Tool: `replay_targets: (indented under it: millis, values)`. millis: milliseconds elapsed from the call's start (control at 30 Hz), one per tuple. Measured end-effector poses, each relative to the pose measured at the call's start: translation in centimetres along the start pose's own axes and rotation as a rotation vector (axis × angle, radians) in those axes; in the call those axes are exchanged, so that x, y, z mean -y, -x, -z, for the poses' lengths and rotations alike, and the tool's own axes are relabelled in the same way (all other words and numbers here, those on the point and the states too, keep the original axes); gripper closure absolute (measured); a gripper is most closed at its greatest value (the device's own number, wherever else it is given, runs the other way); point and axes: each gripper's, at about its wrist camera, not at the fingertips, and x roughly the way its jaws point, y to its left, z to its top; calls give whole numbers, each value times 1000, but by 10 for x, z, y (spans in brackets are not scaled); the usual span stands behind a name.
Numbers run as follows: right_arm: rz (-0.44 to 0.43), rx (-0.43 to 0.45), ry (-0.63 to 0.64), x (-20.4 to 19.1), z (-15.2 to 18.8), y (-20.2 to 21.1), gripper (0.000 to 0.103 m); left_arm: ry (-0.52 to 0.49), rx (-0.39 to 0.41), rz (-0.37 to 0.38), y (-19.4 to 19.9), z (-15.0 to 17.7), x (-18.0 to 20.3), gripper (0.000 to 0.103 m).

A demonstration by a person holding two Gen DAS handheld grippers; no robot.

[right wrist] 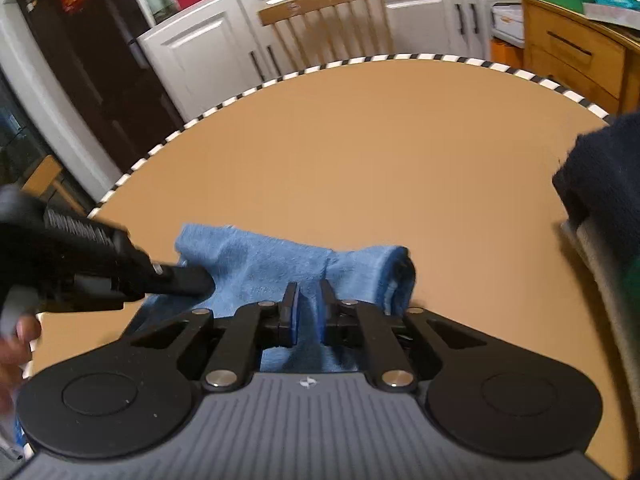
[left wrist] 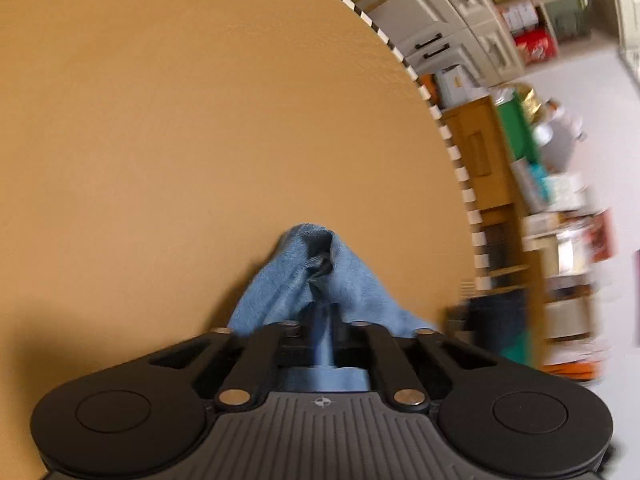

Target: Fold clothes

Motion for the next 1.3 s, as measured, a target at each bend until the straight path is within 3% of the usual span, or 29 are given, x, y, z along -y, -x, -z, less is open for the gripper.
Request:
replay_targets:
  millis: [33,100,167,267,300,433,500,633,733,833,900,967,1100,1167,1300]
  values:
    - [-26,6,-23,-1,0,14,83,-44,18,10,17,0,3,43]
    - [-53,33,-4,-9,11,43,76,-150,46,7,48,10,9,27]
    - [-58,44,38,-21,28,63,68,-262,71,-6,76,26,14,23]
    - [-71,29,68,-37,53,73,68,-359,113,47,101,52,7,22]
    - [-56,11,77,-39,59,71,68,-363,97,82,106,58,0,24]
    - [8,-47,90,-41,74,56,69,-312,-27,162,90,73,-26,48]
    - [-3,-46,56,-38,75,56,65,-371,-21,135,82,77,-26,49]
    - [-15,-61,50,-37,73,53,59,-433,-9,173,64,79,-22,53]
    - [-18,-72,71,-41,74,49,49,-455,-49,131,48,76,-19,69]
    - [-19,-88,95,-44,74,44,43,-419,-75,136,38,76,-26,79]
    - [-20,-98,94,-44,74,39,43,-385,-56,165,39,80,-32,83]
    - [-28,-101,44,-39,74,37,43,-415,-19,161,44,91,-31,86]
    - [-80,-97,-162,-16,71,34,44,-594,84,90,61,122,-16,88]
    - [-65,-106,-177,-13,70,33,54,-754,161,40,69,144,-6,89]
    - [-39,-114,-158,-16,69,31,56,-785,216,26,74,160,-8,90]
